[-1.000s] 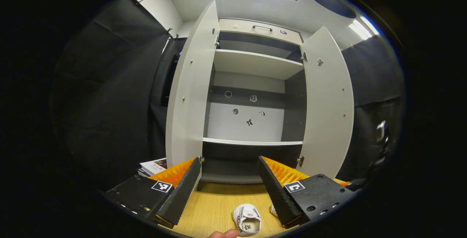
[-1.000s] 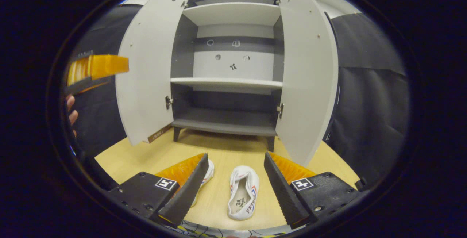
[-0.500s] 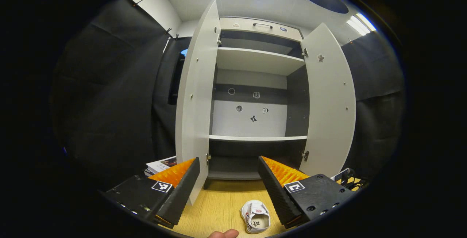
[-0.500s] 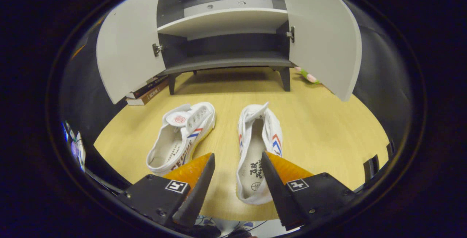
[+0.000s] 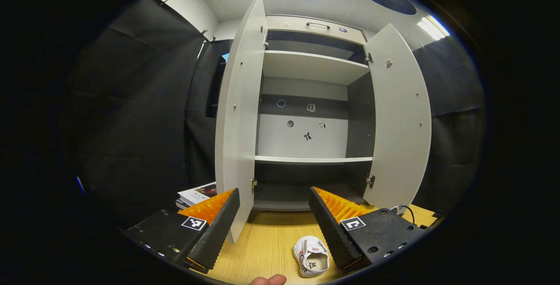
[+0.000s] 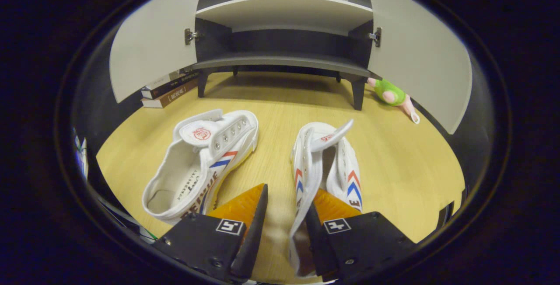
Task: Grab one shoe with the right hand and put it into the shoe cabinet, grab the other shoe with the left hand and put it into the shoe cabinet; then close the right door with the right hand and the left door with the left hand.
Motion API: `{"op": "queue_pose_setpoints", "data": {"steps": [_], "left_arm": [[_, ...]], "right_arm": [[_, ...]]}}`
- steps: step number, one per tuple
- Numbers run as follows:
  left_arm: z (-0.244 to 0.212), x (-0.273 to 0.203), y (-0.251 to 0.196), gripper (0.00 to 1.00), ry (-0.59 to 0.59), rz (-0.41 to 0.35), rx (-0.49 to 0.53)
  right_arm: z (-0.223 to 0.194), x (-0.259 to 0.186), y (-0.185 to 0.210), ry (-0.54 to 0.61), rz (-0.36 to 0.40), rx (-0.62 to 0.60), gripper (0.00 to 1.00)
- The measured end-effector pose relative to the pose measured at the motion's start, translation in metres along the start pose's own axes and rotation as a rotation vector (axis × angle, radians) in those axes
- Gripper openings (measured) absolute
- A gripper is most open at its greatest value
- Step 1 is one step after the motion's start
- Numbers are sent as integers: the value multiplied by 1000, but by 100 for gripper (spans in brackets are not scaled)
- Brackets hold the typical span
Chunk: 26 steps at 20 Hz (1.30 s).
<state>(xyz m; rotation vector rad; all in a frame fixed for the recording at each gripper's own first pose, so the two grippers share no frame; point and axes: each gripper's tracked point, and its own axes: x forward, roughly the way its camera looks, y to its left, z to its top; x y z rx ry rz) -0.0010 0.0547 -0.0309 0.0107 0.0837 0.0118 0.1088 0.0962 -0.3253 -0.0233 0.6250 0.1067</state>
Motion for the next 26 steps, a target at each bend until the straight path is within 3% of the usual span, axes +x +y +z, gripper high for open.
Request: {"op": "queue_pose_setpoints", "data": {"steps": [4, 5, 6, 8, 10, 12, 15, 22, 26], "left_arm": [[-5, 1, -2, 95, 13, -5, -4], [-5, 1, -2, 95, 12, -4, -4], [-4, -1, -2, 95, 7, -2, -4], [-3, -3, -3, 95, -2, -3, -9], [-6, -4, -6, 95, 6, -7, -6], [-11, -4, -8, 95, 25, -11, 2], [-8, -5, -15, 95, 18, -25, -8], [-4, -3, -42, 95, -12, -73, -51], [-7, -4, -46, 95, -2, -79, -53]], "right_arm": [[6, 12, -8, -24, -50, -43, 27], [6, 11, -10, -30, -45, -54, 11], [7, 11, -11, -37, -33, -57, 13], [9, 12, -11, -54, -8, -44, 5], [18, 7, -16, -103, -17, -100, 4], [38, -10, -24, -161, -24, -175, 4], [68, -45, -24, -236, -19, -193, 4], [195, -151, -11, -402, 26, -150, 4], [285, -170, -3, -472, 72, -146, 4]]}}
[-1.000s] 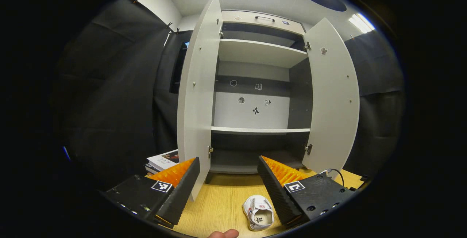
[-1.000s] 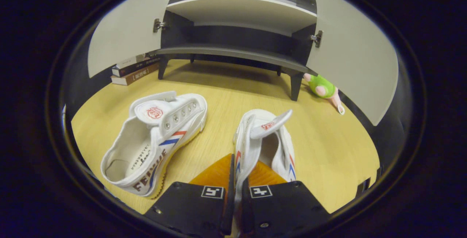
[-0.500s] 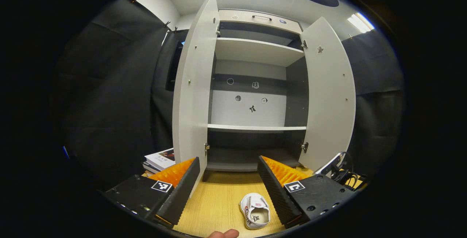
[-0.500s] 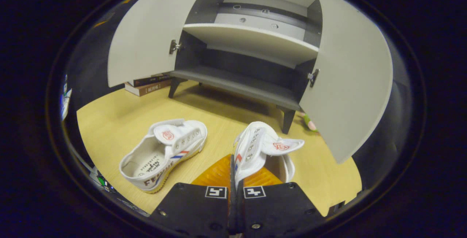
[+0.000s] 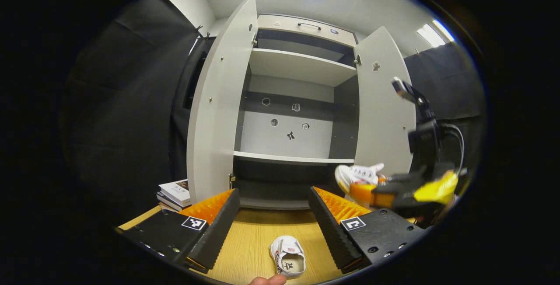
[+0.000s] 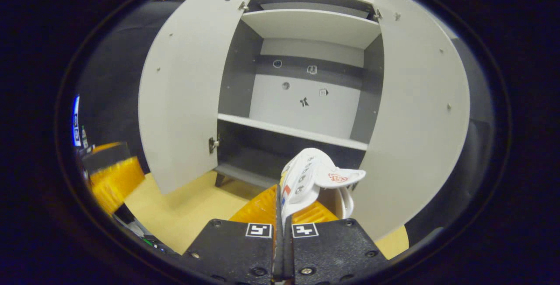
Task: Grab one shoe with the right hand and put it into the shoe cabinet, grab the other shoe with the left hand and put it into the shoe cabinet; then close the right door with the right hand and the left door with the left hand.
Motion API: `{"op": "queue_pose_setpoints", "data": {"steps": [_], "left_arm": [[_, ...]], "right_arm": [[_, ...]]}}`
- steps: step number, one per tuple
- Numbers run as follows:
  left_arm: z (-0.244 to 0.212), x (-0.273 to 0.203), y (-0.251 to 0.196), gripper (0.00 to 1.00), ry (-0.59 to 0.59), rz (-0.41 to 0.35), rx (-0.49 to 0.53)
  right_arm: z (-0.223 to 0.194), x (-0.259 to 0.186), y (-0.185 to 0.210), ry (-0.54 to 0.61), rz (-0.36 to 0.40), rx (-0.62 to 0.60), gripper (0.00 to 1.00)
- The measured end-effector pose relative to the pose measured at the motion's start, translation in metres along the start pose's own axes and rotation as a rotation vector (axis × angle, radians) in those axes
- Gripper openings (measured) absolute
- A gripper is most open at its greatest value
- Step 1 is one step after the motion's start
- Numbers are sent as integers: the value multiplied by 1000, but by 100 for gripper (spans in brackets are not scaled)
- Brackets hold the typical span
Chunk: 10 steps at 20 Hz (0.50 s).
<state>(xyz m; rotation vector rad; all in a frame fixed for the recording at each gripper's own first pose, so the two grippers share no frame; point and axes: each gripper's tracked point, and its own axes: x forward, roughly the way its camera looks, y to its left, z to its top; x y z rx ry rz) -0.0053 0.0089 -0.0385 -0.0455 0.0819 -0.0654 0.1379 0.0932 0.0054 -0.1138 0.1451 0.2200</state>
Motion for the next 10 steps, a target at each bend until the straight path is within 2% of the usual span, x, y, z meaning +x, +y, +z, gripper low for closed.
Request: {"op": "queue_pose_setpoints", "data": {"steps": [4, 7, 10], "left_arm": [[-8, -7, -1, 95, 30, -14, -4], [-10, -12, 1, 95, 40, -13, -8], [-12, -11, 4, 95, 49, -4, -2]], "right_arm": [[70, 77, -36, 4, -64, -56, 4], [104, 146, -69, 71, -121, -52, 4], [122, 200, -86, 168, -116, -36, 4]]}}
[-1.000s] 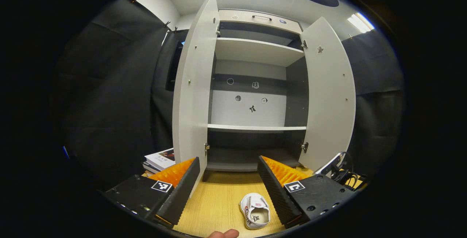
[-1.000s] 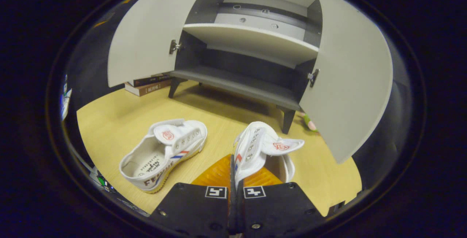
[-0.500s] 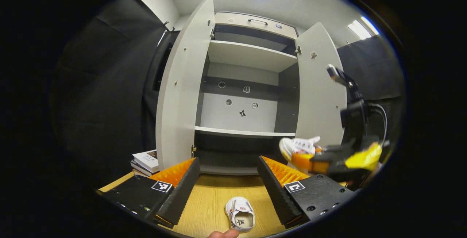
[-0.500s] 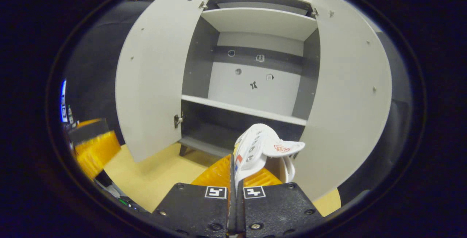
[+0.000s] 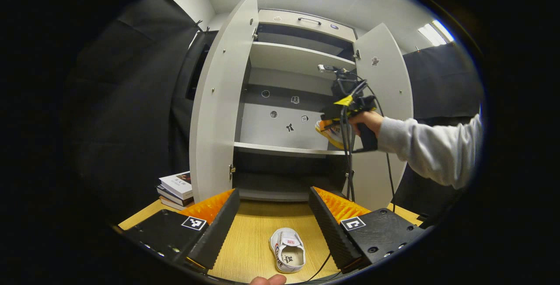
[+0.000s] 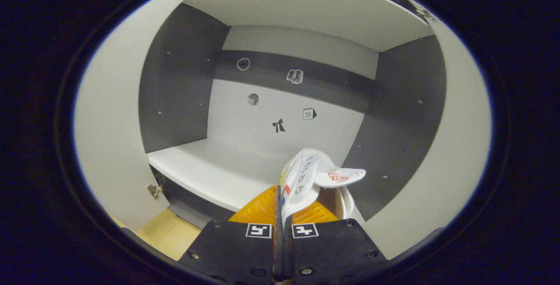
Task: Grab one shoe with the right hand and put it into the shoe cabinet, grab the other shoe with the left hand and put it into the shoe cabinet; then close the right door with the right hand and the left door with the left hand.
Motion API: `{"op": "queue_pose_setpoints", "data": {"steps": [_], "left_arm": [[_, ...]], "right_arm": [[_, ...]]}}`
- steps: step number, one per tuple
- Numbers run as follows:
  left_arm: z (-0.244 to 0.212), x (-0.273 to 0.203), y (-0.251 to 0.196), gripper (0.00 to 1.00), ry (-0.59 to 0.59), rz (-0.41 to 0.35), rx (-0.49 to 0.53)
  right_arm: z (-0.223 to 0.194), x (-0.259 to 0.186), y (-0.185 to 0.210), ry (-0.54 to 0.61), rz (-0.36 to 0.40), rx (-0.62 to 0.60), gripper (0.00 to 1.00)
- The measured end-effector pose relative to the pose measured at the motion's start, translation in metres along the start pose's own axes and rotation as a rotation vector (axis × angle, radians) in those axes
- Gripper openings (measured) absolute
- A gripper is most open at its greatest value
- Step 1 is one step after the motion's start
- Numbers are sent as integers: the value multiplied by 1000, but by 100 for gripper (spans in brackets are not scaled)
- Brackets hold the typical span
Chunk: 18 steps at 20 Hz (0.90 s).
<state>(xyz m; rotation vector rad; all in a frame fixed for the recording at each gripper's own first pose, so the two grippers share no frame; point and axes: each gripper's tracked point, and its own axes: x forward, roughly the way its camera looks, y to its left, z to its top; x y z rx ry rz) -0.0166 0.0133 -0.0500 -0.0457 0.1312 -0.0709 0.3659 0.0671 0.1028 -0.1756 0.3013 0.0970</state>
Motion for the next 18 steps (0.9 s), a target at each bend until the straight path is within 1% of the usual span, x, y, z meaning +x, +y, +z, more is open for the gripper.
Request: {"op": "queue_pose_setpoints", "data": {"steps": [4, 9, 12, 15, 16, 17, 18], "left_arm": [[0, 5, 3, 95, 0, 5, -2], [0, 9, 11, 95, -4, 23, 5], [-4, 10, 17, 95, 5, 36, -2], [-7, 13, 22, 95, 15, 46, -7], [-7, 14, 22, 96, 16, 47, -8], [-6, 15, 22, 96, 14, 48, -9], [-7, 17, 23, 95, 13, 47, -10]], "right_arm": [[-1, 49, -5, 126, 12, 16, 4], [-19, 90, -8, 232, -31, -45, 4], [-28, 105, -3, 266, -20, -25, 3], [-31, 107, -3, 288, -22, -36, 4], [-31, 107, -3, 293, -24, -42, 6], [-31, 108, -5, 293, -32, -47, 10], [-29, 106, -6, 289, -35, -46, 11]]}}
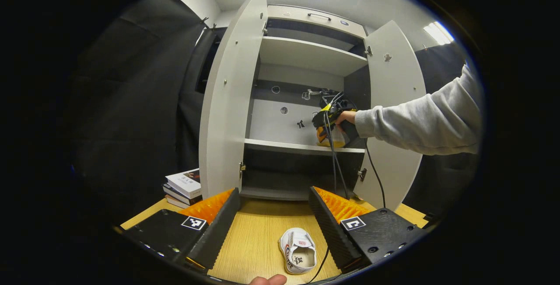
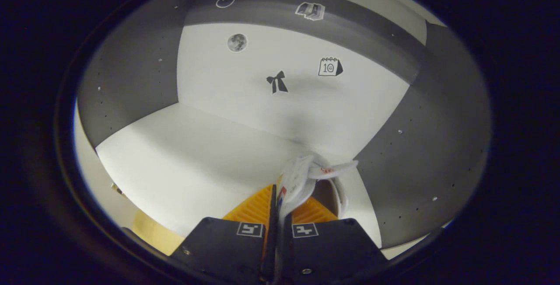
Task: Grab one shoe with the right hand and put it into the shoe cabinet, grab the other shoe with the left hand and put it into the shoe cabinet; then close the right door with the right hand and the left door with the left hand.
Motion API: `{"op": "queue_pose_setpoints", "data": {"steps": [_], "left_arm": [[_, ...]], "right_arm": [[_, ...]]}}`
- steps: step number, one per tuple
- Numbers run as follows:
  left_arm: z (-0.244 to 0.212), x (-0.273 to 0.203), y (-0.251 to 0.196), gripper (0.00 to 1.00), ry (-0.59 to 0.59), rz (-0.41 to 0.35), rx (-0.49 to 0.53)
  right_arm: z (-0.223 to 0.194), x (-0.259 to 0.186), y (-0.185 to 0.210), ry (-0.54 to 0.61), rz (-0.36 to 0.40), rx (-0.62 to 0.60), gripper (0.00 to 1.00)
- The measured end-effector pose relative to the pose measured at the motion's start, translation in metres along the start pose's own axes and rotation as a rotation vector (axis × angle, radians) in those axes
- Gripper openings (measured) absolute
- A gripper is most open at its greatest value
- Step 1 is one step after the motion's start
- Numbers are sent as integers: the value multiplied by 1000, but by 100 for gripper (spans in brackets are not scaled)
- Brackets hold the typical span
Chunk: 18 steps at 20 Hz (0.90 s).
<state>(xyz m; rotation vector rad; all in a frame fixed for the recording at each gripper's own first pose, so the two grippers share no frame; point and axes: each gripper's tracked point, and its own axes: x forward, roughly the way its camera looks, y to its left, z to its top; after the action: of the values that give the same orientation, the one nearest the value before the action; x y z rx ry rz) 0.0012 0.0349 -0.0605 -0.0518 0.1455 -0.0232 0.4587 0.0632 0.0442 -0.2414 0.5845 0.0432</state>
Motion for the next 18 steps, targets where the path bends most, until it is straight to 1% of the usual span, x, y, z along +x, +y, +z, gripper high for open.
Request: {"op": "queue_pose_setpoints", "data": {"steps": [1, 2, 3, 5, 8, 10, 12, 14, 15, 16, 18], "left_arm": [[0, 1, 0, 95, 1, -2, 2], [-1, 2, -1, 95, 2, -4, 4], [-1, 4, -1, 95, 2, -9, 7], [0, 6, -3, 95, -3, -18, 14], [-1, 10, -6, 96, -8, -32, 19], [-2, 13, -10, 95, -17, -44, 22], [-5, 17, -14, 95, -21, -55, 27], [-12, 19, -19, 95, -8, -68, 38], [-16, 19, -21, 95, -5, -72, 47], [-19, 20, -23, 95, -8, -74, 58], [-28, 17, -26, 95, -5, -75, 66]], "right_arm": [[2, -4, -1, -9, -1, -1, 15], [4, -11, -2, -26, 3, -2, 23], [4, -20, -2, -38, 7, -1, 20], [6, -45, -5, -77, 23, 12, 21], [12, -96, -10, -192, 48, 59, 21], [8, -134, -13, -272, 61, 94, 21], [-6, -171, -7, -349, 94, 149, 21], [-32, -202, 1, -416, 125, 199, 21], [-48, -217, 1, -453, 111, 211, 21], [-65, -231, -2, -493, 79, 212, 28], [-103, -256, 2, -564, 33, 220, 27]]}}
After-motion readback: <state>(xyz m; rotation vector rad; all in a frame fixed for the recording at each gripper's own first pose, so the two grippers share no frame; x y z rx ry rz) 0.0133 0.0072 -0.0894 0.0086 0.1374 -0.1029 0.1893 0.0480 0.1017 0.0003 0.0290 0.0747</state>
